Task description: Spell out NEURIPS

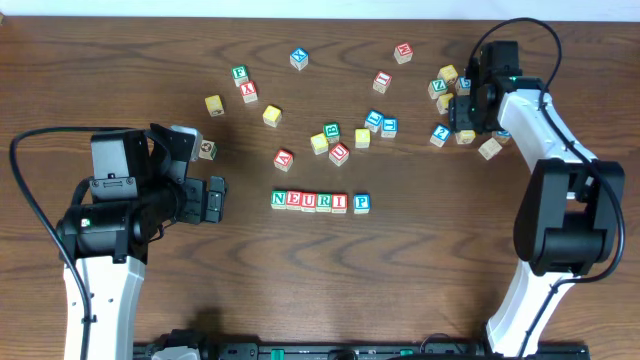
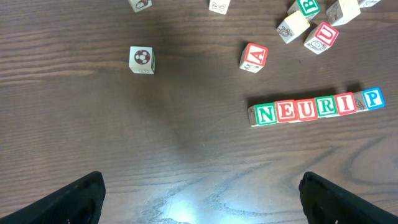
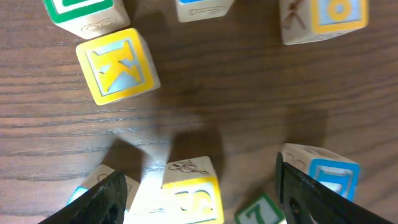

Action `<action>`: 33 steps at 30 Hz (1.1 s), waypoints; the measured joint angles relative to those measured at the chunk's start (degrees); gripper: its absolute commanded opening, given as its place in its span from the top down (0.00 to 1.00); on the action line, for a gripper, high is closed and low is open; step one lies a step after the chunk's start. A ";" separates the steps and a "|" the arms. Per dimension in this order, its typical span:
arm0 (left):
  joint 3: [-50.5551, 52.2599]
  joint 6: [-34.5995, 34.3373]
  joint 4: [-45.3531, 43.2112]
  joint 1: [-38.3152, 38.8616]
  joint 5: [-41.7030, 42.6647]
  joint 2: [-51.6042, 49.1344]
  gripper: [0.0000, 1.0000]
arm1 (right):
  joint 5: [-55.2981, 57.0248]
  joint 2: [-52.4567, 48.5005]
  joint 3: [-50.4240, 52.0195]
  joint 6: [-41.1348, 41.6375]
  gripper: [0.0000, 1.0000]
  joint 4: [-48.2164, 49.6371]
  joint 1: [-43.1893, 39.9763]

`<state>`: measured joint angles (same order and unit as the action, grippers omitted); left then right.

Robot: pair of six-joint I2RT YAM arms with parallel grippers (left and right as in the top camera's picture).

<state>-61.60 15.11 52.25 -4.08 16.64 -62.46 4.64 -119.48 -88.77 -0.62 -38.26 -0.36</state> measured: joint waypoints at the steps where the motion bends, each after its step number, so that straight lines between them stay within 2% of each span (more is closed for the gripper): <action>1: 0.00 0.00 0.00 0.00 0.00 0.00 0.02 | -0.17 -0.09 0.02 0.00 0.29 -0.02 0.24; 10: 0.00 0.00 0.02 0.00 0.00 0.00 0.02 | -0.31 -0.11 0.00 0.20 0.41 -0.39 1.18; 25: 0.00 0.00 0.02 0.00 0.00 0.00 0.02 | 0.72 -0.15 0.00 0.22 0.42 -0.94 1.09; 33: 0.00 0.00 0.02 0.00 0.00 0.00 0.02 | 0.74 -2.01 0.02 0.26 0.48 -0.26 0.94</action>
<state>-61.60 15.11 52.27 -4.08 16.64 -62.46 5.39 -121.49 -88.75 -0.36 -38.52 0.58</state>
